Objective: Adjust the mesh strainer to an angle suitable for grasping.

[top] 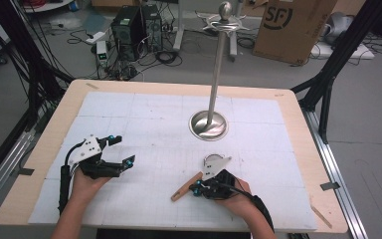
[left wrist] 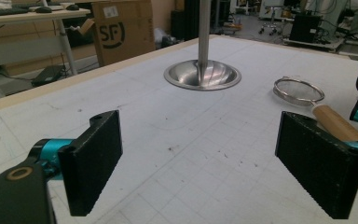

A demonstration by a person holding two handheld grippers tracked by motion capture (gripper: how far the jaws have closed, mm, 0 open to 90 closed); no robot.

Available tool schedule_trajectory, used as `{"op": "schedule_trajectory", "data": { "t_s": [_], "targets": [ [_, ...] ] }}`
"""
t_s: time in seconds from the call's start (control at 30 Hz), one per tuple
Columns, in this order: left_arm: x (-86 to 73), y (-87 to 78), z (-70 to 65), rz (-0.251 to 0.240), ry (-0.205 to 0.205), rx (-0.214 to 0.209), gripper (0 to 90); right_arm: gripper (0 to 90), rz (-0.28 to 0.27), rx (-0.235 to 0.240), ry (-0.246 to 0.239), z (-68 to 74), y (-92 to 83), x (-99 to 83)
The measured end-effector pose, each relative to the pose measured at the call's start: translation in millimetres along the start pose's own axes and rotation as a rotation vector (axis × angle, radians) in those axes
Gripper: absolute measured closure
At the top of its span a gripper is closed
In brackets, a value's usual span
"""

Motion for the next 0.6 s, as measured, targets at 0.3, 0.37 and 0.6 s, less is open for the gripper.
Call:
{"op": "schedule_trajectory", "data": {
  "t_s": [0.3, 0.37, 0.6],
  "targets": [
    [0.4, -0.4, 0.5, -0.007, -0.005, 0.000, 15.3, 89.2, 0.020, -0.039, 0.041, -10.7, 13.8, 15.5],
    [0.2, -0.4, 0.6, -0.006, -0.007, 0.001, 15.3, 89.2, 0.014, -0.057, 0.072, -16.9, 16.5, 18.5],
    [0.0, -0.3, 1.1, -0.005, -0.004, -0.001, 15.3, 89.2, 0.005, -0.080, 0.102, -23.7, 19.3, 22.7]
  ]
}}
Point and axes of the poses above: each handheld gripper's, and its own axes: y roughly forward along the jaws, x roughly out of its top, z roughly to its left, the point moved 5 cm from there along y, roughly forward along the jaws, and after that the axes turned 2 degrees about -y, right-handed, at the moved point
